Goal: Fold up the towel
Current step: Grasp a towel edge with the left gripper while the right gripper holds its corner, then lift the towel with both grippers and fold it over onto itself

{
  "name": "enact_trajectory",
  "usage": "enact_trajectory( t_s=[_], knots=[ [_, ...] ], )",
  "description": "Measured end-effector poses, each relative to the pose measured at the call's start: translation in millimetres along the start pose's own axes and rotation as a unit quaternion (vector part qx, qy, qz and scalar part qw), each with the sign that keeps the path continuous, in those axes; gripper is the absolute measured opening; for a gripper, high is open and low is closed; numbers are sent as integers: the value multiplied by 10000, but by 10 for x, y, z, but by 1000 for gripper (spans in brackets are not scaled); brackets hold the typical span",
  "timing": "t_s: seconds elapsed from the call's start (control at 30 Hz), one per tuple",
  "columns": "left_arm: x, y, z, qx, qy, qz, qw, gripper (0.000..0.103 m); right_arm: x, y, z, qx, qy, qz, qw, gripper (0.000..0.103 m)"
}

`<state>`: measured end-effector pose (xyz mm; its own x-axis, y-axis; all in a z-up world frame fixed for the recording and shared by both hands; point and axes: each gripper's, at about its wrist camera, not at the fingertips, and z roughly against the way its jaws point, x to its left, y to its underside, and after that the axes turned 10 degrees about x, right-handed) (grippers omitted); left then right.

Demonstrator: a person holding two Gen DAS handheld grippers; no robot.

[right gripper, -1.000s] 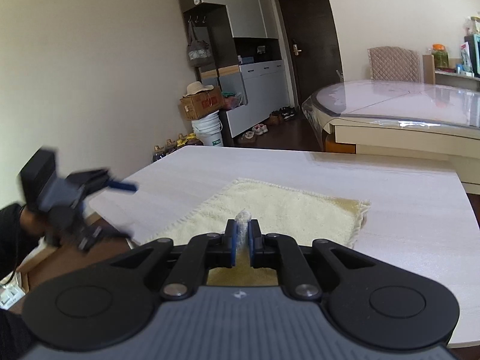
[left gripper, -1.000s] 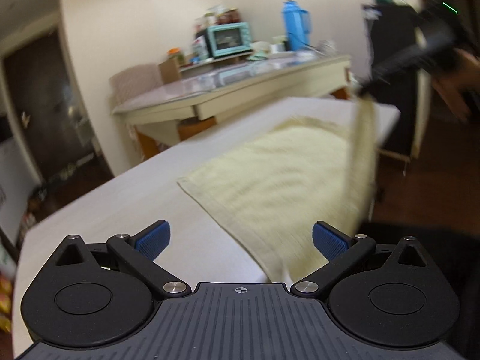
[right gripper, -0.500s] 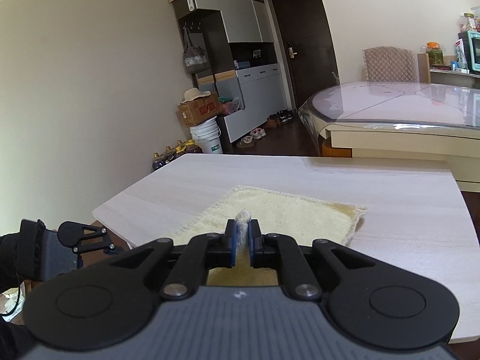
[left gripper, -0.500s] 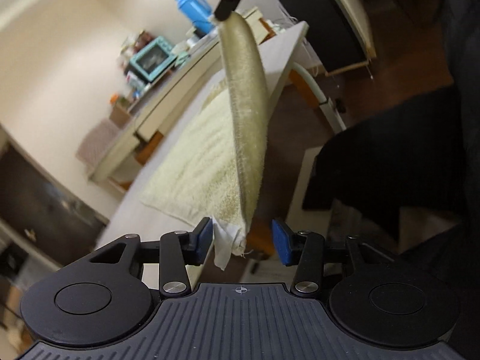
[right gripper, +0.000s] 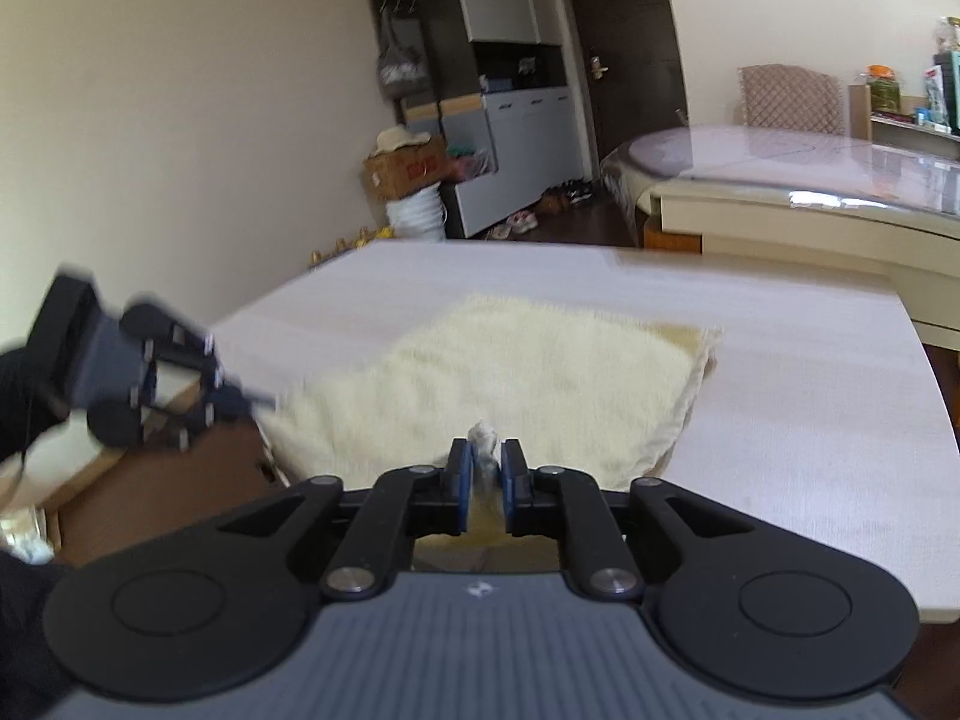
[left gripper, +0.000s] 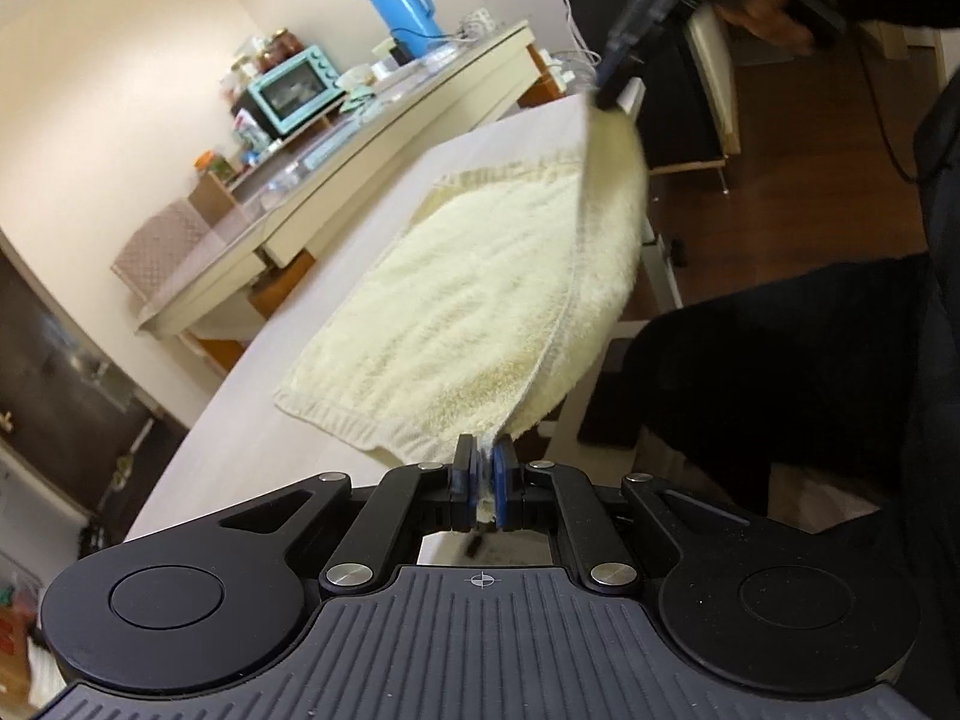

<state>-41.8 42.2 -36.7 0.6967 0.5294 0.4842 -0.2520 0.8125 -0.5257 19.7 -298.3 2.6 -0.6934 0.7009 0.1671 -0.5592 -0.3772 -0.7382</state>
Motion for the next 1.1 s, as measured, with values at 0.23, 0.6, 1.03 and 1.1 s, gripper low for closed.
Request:
enact_trajectory(
  t_s=[0.23, 0.6, 1.03, 1.1],
  knots=[
    [61, -112, -52, -18, 100, -78, 9999, 5, 82, 260, -56, 201, 340, 757, 9963, 34],
    [55, -128, -5, -10, 32, 13, 10000, 6, 497, 472, -283, 612, 865, 2550, 9611, 20],
    [80, -155, 96, -113, -56, 63, 9999, 6, 582, 387, -117, 550, 1158, 2517, 9593, 6],
    [122, -198, 139, -151, -143, 91, 9997, 6, 589, 269, -32, 399, 1265, 2519, 9586, 5]
  ],
)
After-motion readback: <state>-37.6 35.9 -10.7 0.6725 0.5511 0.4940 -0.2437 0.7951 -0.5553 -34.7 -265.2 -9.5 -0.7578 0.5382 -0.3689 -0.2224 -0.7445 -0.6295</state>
